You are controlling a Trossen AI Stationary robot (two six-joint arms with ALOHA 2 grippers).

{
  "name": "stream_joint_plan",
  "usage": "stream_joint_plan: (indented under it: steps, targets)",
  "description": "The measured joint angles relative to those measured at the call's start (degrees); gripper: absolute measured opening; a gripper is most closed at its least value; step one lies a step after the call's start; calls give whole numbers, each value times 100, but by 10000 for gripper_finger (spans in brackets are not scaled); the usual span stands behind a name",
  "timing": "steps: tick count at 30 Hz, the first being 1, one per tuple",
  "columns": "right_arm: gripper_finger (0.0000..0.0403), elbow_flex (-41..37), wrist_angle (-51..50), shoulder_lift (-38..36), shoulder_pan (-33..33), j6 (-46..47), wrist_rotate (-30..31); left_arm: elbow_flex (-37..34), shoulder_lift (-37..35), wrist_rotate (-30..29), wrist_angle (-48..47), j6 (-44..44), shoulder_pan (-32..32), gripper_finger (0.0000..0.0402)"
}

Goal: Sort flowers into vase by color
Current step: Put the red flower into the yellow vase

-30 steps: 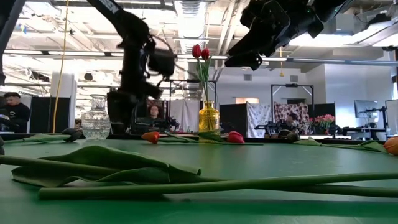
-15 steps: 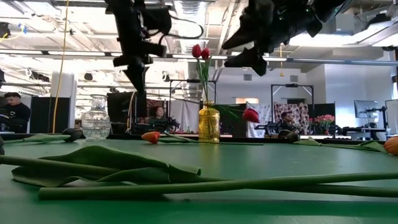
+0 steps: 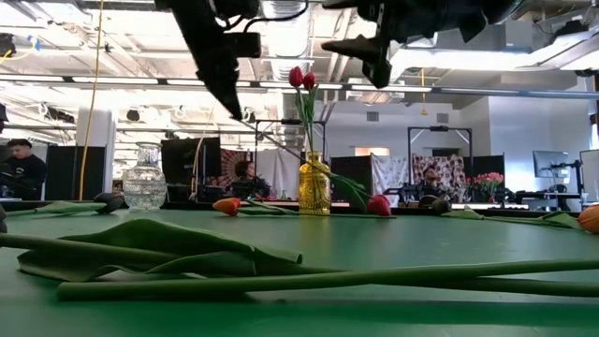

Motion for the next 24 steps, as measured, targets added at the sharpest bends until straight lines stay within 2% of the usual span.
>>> stream_joint_plan:
  steps: [5, 9, 12, 13, 16, 21, 23, 24]
  targets:
    - [259, 0, -7, 43, 221, -15, 513, 0, -15, 515, 535, -52, -1, 0]
    - [258, -24, 36, 283, 272, 288, 646, 2, -15, 945, 785, -144, -1, 0]
    - [255, -189, 18, 647, 276, 696, 1168, 2, -15, 1178, 981, -270, -5, 0]
    - [253, -203, -20, 798, 276, 572, 1418, 2, -15, 1209, 1026, -292, -8, 0]
    - [244, -174, 62, 1185, 310, -922, 2102, 2, -9, 1207, 1081, -364, -46, 0]
    - [216, 161, 409, 1641, 530, -4452, 3015, 2, -5, 1208, 1101, -386, -124, 0]
    - [207, 278, 314, 1786, 599, -5176, 3216, 2, -4, 1209, 1099, -449, -154, 0]
    - [204, 353, 312, 1829, 627, -5189, 3242, 2, -4, 1208, 1100, -476, -154, 0]
